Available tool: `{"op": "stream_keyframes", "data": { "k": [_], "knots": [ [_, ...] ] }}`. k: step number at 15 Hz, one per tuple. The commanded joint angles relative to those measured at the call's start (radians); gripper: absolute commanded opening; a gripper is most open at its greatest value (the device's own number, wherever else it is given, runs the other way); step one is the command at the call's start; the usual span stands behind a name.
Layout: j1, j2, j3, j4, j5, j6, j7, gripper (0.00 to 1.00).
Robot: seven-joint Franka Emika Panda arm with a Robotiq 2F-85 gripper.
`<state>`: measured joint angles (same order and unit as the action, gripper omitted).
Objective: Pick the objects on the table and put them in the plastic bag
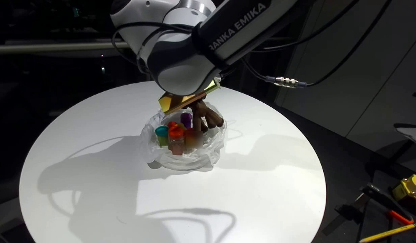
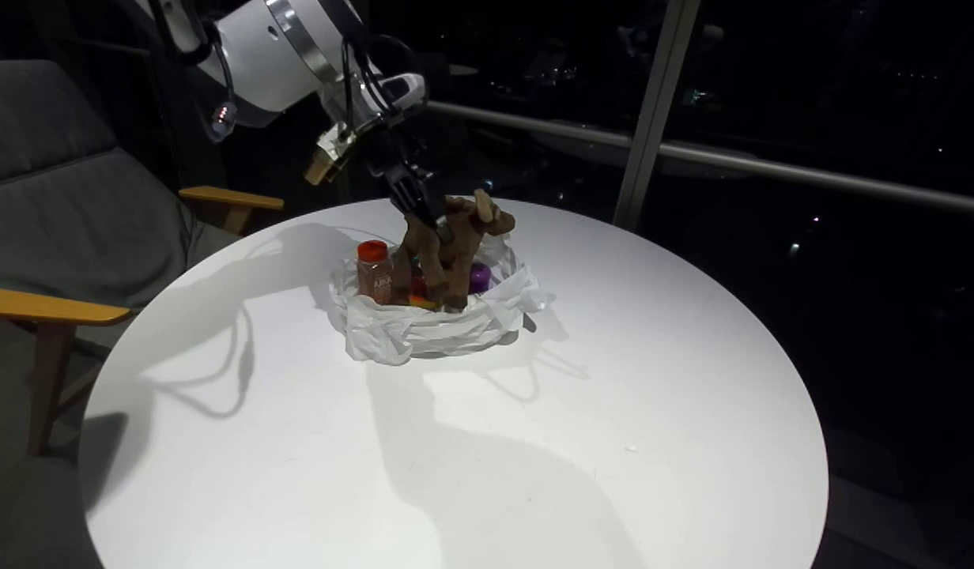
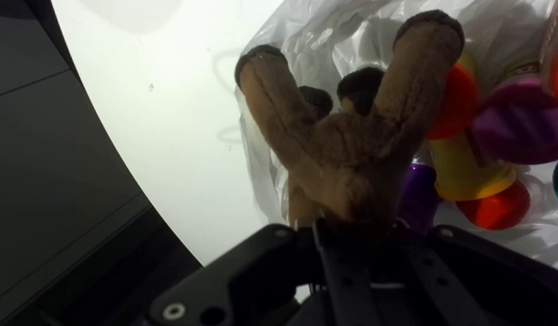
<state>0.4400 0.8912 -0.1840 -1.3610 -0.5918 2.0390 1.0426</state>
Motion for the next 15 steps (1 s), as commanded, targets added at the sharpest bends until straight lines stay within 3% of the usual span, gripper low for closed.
{"op": "stream_keyframes", "data": {
  "k": [1, 9, 14, 15],
  "knots": [
    [0.017, 0.062, -0.011, 0.07, -0.056, -0.042, 0.026, 0.03],
    [0.022, 0.095, 0.042, 0.08, -0.099, -0.185, -0.032, 0.03],
    [0.018, 0.122, 0.072, 0.106, -0.107, -0.116, -0.023, 0.04],
    [0.021, 0.126, 0.066, 0.115, -0.116, -0.096, -0.007, 0.37]
  ]
}}
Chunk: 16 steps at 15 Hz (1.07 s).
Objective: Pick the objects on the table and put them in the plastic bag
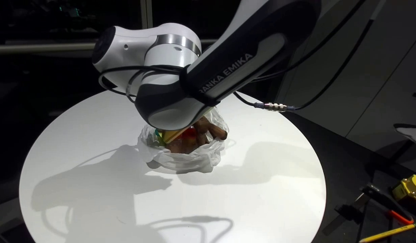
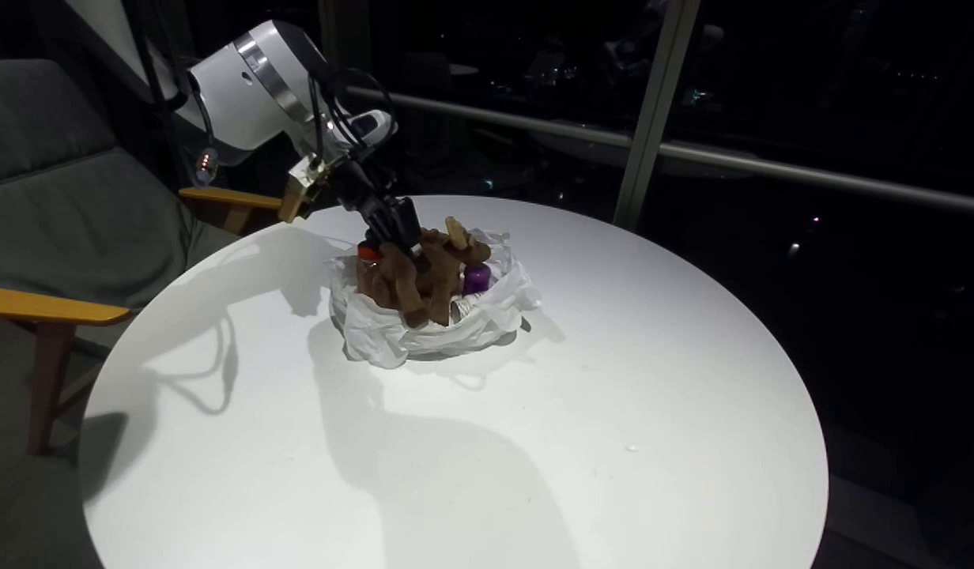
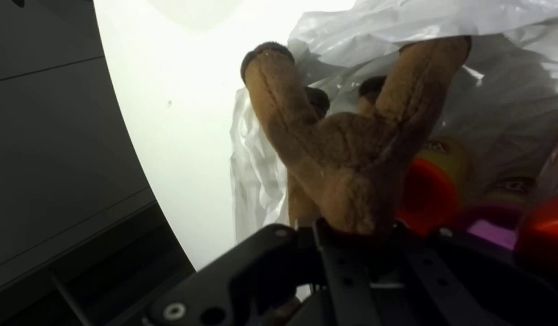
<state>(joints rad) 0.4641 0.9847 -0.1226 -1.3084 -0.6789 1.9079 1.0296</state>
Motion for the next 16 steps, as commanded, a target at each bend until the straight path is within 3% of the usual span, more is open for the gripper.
{"op": "stream_keyframes", "data": {
  "k": [1, 9, 10, 16],
  "knots": [
    [0.0, 0.03, 0.001, 0.068, -0.035, 0.053, 0.016, 0.37],
    [-0.009, -0.033, -0.006, 0.093, -0.038, 0.089, 0.041, 0.96],
    [-0.013, -0.042, -0.001, 0.089, -0.033, 0.09, 0.035, 1.0],
    [-0.048, -0.07, 0.057, 0.093, 0.064, 0.09, -0.005, 1.0]
  ]
}}
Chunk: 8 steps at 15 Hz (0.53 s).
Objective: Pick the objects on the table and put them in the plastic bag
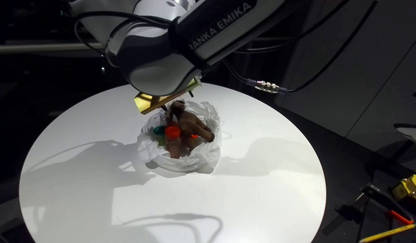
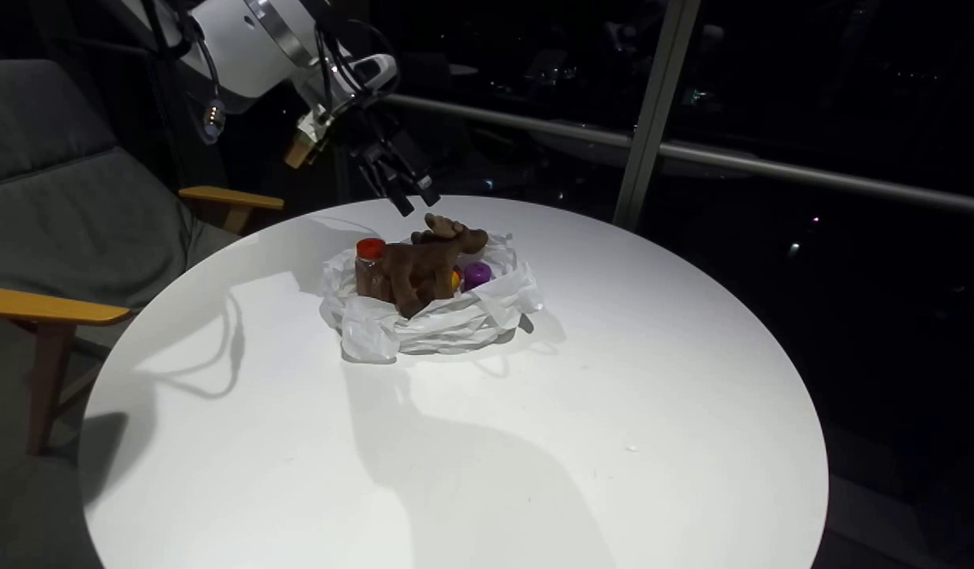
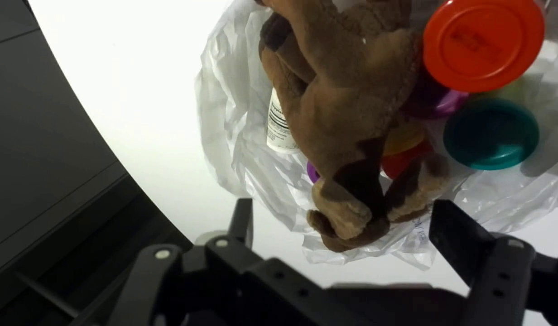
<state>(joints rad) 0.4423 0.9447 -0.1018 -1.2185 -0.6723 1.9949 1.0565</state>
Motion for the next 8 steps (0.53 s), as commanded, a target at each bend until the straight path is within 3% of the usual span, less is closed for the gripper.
{"op": "stream_keyframes", "data": {
  "k": [1, 4, 8],
  "knots": [
    [-0.027, -0.044, 0.042, -0.003, 0.079, -0.006, -0.04, 1.0],
    [-0.02, -0.138, 0.044, -0.05, 0.131, -0.05, -0.072, 1.0],
    [-0.046, -0.325, 0.086, -0.168, 0.195, -0.156, -0.209, 1.0]
  ]
}}
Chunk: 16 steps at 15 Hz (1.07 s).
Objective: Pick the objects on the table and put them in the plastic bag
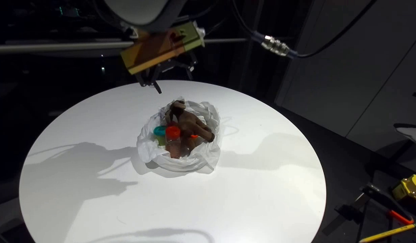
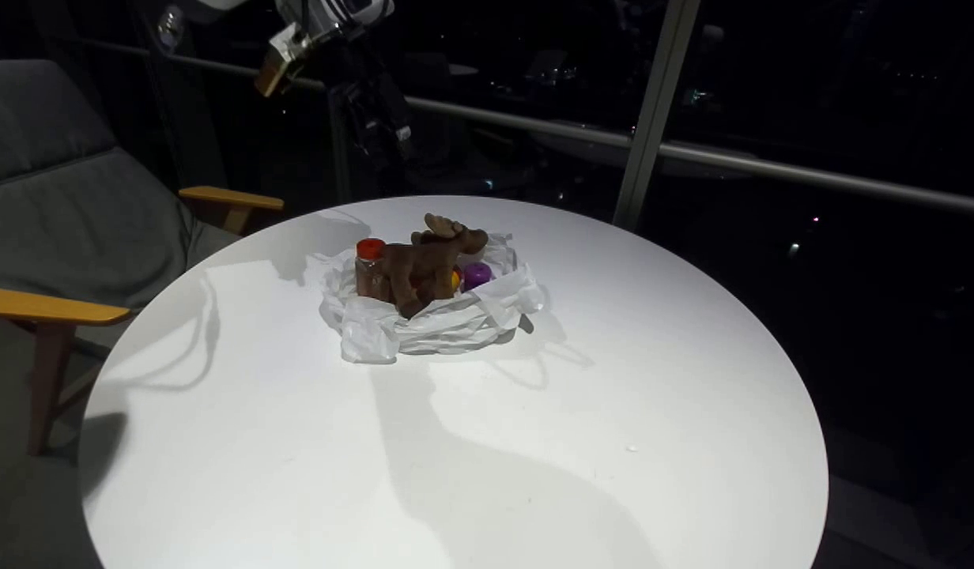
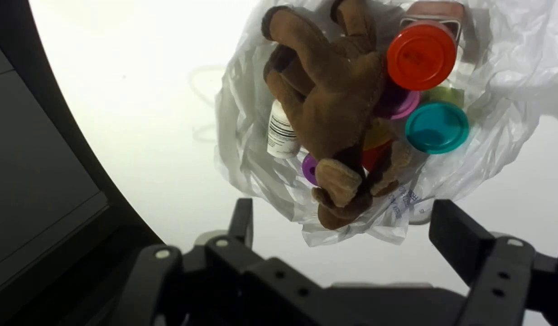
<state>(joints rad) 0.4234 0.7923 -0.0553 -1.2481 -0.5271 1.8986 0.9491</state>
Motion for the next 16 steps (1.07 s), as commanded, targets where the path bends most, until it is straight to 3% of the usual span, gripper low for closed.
{"op": "stream_keyframes", "data": {
  "k": [1, 6, 11, 12, 16],
  "knots": [
    [-0.035, -0.224, 0.048, -0.177, 0.065, -0.083, -0.145, 1.0],
    [-0.106, -0.489, 0.109, -0.401, 0.212, -0.133, -0.354, 1.0],
    [-0.167, -0.722, 0.14, -0.614, 0.362, -0.124, -0.451, 1.0],
    [-0.153, -0.605, 0.14, -0.491, 0.304, -0.157, -0.407, 1.0],
    [-0.161, -0.624, 0.144, -0.515, 0.311, -0.156, -0.411, 1.0]
  ]
}}
